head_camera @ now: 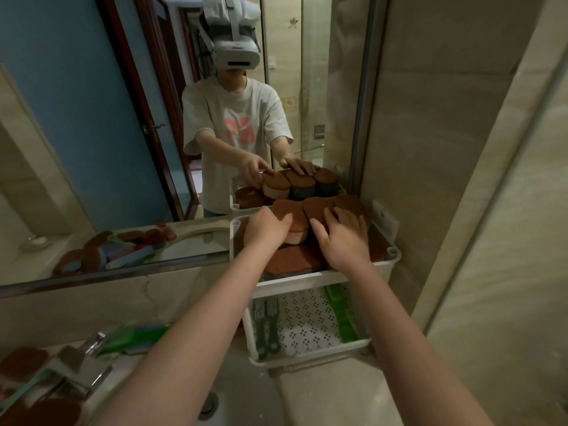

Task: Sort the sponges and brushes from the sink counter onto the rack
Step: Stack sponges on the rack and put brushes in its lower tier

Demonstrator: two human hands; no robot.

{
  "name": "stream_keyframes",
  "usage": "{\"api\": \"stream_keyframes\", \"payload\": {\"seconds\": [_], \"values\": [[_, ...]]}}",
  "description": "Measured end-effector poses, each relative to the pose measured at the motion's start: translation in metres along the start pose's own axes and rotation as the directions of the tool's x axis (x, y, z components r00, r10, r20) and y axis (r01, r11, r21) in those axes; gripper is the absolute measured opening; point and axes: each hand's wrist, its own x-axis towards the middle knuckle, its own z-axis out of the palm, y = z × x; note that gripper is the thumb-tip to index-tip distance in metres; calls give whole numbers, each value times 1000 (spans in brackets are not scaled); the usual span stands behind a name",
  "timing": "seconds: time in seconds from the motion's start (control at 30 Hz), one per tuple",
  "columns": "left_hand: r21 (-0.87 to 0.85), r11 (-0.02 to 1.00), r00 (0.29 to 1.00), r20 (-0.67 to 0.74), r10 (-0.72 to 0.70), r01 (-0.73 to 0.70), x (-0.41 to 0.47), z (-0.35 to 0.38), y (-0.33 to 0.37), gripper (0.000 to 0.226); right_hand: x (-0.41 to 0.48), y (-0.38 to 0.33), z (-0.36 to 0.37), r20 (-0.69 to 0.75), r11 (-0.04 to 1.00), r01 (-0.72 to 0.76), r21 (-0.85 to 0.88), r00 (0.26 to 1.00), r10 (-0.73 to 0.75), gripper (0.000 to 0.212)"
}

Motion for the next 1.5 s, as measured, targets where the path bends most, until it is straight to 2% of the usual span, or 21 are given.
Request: {"api": "stream_keyframes", "payload": {"seconds": [0.07,0.17,0.3,0.43,0.57,0.63,0.77,0.83,0.93,1.0,1.1,1.17,1.23,1.33,1.5], "values": [[202,979,999,-35,16,-9,0,-1,-2,58,0,0,1,6,1000,3,-6,1000,-3,63],[269,963,998,-59,8,8,0,-2,-2,65,-2,-2,3,-8,999,13,-38,1000,-13,66],[177,984,992,-116,51,-30,-8,-3,-6,64,-4,-4,3,-47,998,16,-58,999,-18,66],[111,985,969,-192,153,-134,-25,-7,-15,57,-13,-2,0,-206,998,54,43,978,-44,56],[24,942,887,-328,324,-336,-59,-11,-25,35,-41,-2,0,-463,968,196,156,880,-103,38],[-13,900,833,-387,396,-435,-79,-9,-33,29,-59,-3,-2,-555,950,232,209,828,-80,30],[-106,841,797,-402,452,-530,-121,0,-56,27,-97,-1,7,-623,931,252,264,781,-34,18],[-146,822,796,-388,465,-551,-137,7,-71,26,-117,3,18,-619,930,246,274,785,-25,20],[-209,832,844,-295,448,-514,-153,22,-95,26,-143,13,38,-538,929,207,308,843,-9,20],[-228,854,879,-217,425,-468,-161,32,-112,26,-160,22,54,-430,933,154,326,903,1,19],[-228,894,922,-73,379,-385,-174,51,-140,19,-188,36,77,-187,924,46,379,982,28,24],[-221,915,936,24,350,-337,-183,64,-158,17,-207,43,91,1,929,-42,368,999,45,23],[-200,938,941,129,312,-283,-192,76,-176,17,-225,49,106,172,939,-91,333,985,35,22],[-175,968,944,246,221,-181,-205,93,-199,18,-250,56,124,412,947,-154,283,911,25,24],[-96,995,934,351,71,-40,-222,106,-229,16,-283,64,147,659,959,-192,207,752,8,38]]}}
